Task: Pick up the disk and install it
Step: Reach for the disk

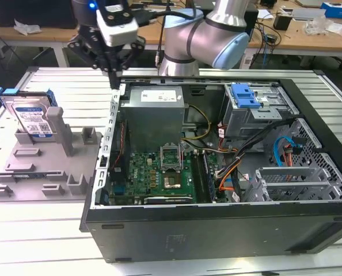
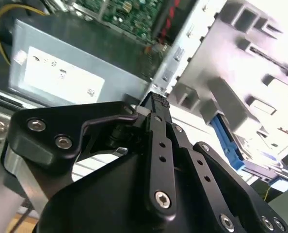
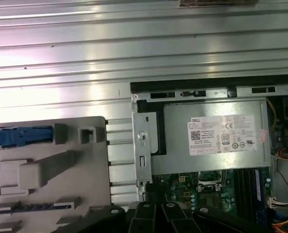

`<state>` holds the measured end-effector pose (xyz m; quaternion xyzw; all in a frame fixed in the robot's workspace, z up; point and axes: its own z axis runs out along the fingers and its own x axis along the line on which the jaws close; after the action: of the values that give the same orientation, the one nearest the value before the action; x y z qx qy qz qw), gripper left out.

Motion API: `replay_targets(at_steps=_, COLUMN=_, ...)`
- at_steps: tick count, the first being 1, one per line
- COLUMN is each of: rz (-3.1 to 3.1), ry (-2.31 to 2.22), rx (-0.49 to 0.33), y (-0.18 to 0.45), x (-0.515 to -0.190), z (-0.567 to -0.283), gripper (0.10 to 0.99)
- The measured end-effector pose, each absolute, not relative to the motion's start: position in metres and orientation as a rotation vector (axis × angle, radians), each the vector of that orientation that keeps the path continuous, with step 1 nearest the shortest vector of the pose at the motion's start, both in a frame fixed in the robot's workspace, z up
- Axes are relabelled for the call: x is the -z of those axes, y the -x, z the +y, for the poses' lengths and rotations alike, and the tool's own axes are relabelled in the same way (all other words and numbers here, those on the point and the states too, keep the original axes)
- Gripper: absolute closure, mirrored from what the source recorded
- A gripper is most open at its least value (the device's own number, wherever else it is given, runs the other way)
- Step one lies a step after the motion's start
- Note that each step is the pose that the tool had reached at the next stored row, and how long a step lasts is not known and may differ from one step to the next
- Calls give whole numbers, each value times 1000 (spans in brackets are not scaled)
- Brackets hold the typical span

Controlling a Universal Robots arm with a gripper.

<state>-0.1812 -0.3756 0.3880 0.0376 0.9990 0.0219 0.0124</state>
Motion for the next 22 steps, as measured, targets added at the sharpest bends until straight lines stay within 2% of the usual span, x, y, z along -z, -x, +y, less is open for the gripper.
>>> replay_targets(at_steps=12, rz=3114, ry=-117, rx=-69, y=253, x=-378, z=-338, gripper=980)
replay_targets(at_steps=22, rz=3114, ry=-117, rx=-69, y=308, x=-372, z=-327, gripper=980)
